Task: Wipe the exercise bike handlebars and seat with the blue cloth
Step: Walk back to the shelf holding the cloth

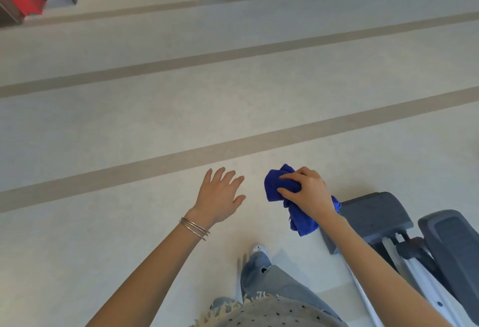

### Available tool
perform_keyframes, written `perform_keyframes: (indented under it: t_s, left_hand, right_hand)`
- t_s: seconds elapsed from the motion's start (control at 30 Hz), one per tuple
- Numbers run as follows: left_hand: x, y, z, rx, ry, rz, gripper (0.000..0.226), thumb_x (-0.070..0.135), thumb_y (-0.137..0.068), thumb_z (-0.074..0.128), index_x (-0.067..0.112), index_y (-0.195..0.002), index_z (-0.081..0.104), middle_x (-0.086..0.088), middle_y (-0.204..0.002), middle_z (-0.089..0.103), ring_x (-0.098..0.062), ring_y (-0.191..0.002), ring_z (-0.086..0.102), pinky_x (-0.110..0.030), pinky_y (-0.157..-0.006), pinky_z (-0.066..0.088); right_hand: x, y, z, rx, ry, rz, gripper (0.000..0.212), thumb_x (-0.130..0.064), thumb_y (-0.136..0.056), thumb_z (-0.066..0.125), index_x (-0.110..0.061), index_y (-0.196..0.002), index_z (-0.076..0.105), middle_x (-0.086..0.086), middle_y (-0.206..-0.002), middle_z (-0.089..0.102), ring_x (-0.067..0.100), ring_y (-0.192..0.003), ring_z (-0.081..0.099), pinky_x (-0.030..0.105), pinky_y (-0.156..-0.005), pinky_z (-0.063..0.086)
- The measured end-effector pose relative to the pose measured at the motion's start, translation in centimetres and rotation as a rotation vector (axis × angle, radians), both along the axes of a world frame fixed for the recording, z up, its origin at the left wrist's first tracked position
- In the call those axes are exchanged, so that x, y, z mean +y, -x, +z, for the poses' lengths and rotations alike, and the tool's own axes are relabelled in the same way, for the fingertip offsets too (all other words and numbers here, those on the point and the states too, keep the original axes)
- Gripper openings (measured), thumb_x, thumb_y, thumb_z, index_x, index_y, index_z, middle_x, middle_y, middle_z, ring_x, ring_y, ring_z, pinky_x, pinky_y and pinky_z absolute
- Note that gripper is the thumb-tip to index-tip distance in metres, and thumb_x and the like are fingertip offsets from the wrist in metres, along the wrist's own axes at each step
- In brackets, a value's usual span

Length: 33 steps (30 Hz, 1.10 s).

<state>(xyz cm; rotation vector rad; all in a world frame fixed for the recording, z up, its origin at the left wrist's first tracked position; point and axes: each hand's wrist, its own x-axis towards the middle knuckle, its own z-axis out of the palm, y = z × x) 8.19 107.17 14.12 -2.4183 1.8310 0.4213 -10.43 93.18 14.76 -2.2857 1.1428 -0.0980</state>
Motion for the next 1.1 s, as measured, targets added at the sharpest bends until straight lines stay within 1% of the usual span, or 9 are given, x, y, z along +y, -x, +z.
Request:
perform_keyframes:
  t_s: [0.2, 0.53, 0.67, 0.8, 1.0, 1.1]
  left_hand:
    - [-6.7, -0.8, -0.2, 0.006, -0.041, 0.008, 0.054, 0.048, -0.096, 0.033, 0.026, -0.144, 0.025, 0.0, -0.153, 0.026, -0.025, -0.141, 0.016, -0.045, -0.115, 0.009]
    - [-17.2, -6.5, -0.9, 0.012, -0.056, -0.088, 0.053, 0.047, -0.095, 0.034, 0.025, -0.143, 0.029, -0.002, -0.152, 0.029, -0.027, -0.141, 0.019, -0.047, -0.114, 0.009]
    - [-22.7, -11.0, -0.7, -0.018, -0.003, -0.125, 0.053, 0.047, -0.095, 0.036, 0.025, -0.142, 0.03, -0.001, -0.151, 0.032, -0.027, -0.14, 0.02, -0.047, -0.113, 0.01]
    - [-27.4, -15.6, -0.1, -0.027, -0.003, -0.162, 0.053, 0.047, -0.095, 0.035, 0.024, -0.143, 0.029, -0.002, -0.15, 0.032, -0.027, -0.14, 0.021, -0.047, -0.113, 0.012]
    - [-32.9, -21.9, 0.5, -0.018, 0.007, -0.211, 0.053, 0.046, -0.095, 0.035, 0.024, -0.143, 0.028, -0.002, -0.151, 0.031, -0.027, -0.14, 0.019, -0.046, -0.114, 0.01]
    - [-34.9, -24.4, 0.5, -0.023, 0.001, -0.201, 0.054, 0.047, -0.095, 0.034, 0.024, -0.144, 0.028, -0.003, -0.151, 0.03, -0.027, -0.14, 0.019, -0.046, -0.114, 0.01]
  right_hand:
    - [-6.2, -1.0, 0.1, 0.003, -0.026, 0.003, 0.028, -0.035, -0.079, 0.066, -0.032, -0.107, 0.067, -0.004, -0.102, 0.058, 0.016, -0.097, 0.05, 0.033, -0.079, 0.046]
    - [-14.4, -4.8, -1.2, -0.001, -0.057, -0.096, 0.029, -0.036, -0.078, 0.067, -0.032, -0.106, 0.067, -0.004, -0.103, 0.058, 0.016, -0.101, 0.05, 0.036, -0.08, 0.048]
    - [-18.6, -8.3, -1.3, 0.012, -0.047, -0.136, 0.029, -0.037, -0.078, 0.066, -0.032, -0.107, 0.066, -0.005, -0.104, 0.058, 0.016, -0.102, 0.049, 0.035, -0.08, 0.047]
    - [-22.5, -13.0, -0.8, 0.005, -0.035, -0.16, 0.029, -0.037, -0.078, 0.065, -0.032, -0.107, 0.066, -0.004, -0.102, 0.058, 0.016, -0.101, 0.049, 0.035, -0.08, 0.048]
    - [-27.5, -19.6, -0.5, 0.001, -0.008, -0.181, 0.029, -0.038, -0.078, 0.066, -0.033, -0.107, 0.066, -0.005, -0.102, 0.058, 0.015, -0.101, 0.05, 0.032, -0.076, 0.047]
    - [-29.8, -21.6, -0.4, 0.007, 0.002, -0.182, 0.029, -0.038, -0.078, 0.066, -0.033, -0.106, 0.066, -0.005, -0.101, 0.058, 0.015, -0.1, 0.05, 0.031, -0.075, 0.047]
